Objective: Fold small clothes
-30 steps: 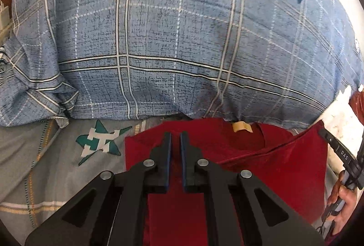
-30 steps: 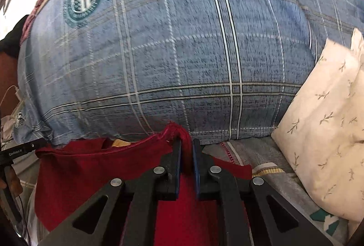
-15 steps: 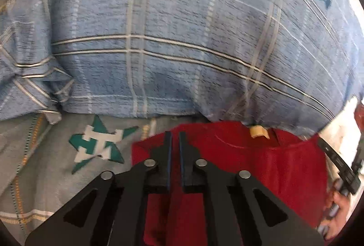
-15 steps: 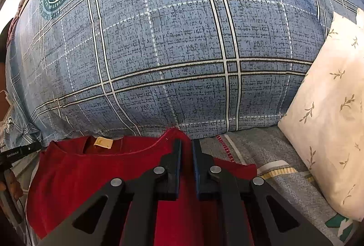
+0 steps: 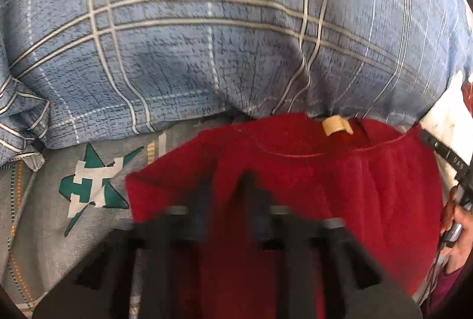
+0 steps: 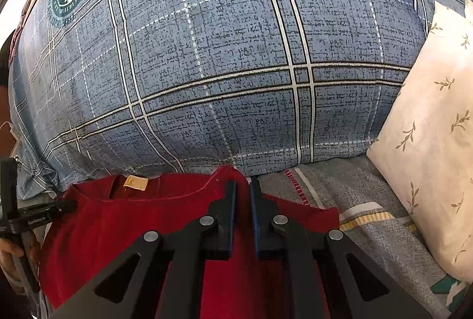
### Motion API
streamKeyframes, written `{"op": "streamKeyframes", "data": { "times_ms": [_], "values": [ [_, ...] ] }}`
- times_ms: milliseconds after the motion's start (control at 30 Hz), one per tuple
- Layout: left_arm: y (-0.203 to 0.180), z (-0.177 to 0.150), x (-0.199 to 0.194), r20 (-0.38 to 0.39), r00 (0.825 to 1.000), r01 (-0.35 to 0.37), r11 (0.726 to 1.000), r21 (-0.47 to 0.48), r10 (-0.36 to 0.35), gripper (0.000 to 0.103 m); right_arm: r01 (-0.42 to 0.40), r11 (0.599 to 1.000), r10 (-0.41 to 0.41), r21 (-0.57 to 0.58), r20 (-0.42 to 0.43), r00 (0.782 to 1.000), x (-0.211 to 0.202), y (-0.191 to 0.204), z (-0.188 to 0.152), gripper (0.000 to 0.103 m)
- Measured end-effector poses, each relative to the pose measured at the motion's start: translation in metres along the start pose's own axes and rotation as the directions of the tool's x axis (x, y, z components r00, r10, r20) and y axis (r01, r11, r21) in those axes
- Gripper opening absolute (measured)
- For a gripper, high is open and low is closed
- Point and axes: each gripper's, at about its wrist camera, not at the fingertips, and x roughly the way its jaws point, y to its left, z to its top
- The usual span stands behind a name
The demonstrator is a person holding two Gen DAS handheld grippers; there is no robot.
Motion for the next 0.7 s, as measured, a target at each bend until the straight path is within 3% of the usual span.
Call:
{"op": "streamKeyframes", "data": {
  "times_ms": [167, 333, 567, 700],
  "values": [
    [-0.007, 0.004, -0.014, 0.072, 0.997, -0.024, 1.0, 0.009, 0.024, 0.005, -0.006, 1.0, 0.007, -0.015, 0.033, 0.999, -0.014, 0.001, 0.005, 0.009],
    [0.002, 0.017, -0.032, 0.149, 0.988, -0.018, 0.999, -0.048, 0.025, 0.005, 0.017, 0.999, -0.014, -0.049, 0.069, 0.998, -0.018, 0.009, 0.02, 0.008],
    [0.002, 0.016, 0.008, 0.106, 0.991, -0.068, 0.994, -0.083, 0.077, 0.005, 0.106, 0.993, -0.107, -0.048, -0.009, 0.994, 0.025, 0.006, 0.024, 0.005],
    [0.004, 0.011, 0.026, 0.089, 0.992, -0.081, 0.991, -0.103, 0.091, 0.007, 0.112, 0.994, -0.112, -0.008, -0.058, 0.992, 0.042, -0.005, 0.025, 0.006]
  ]
}}
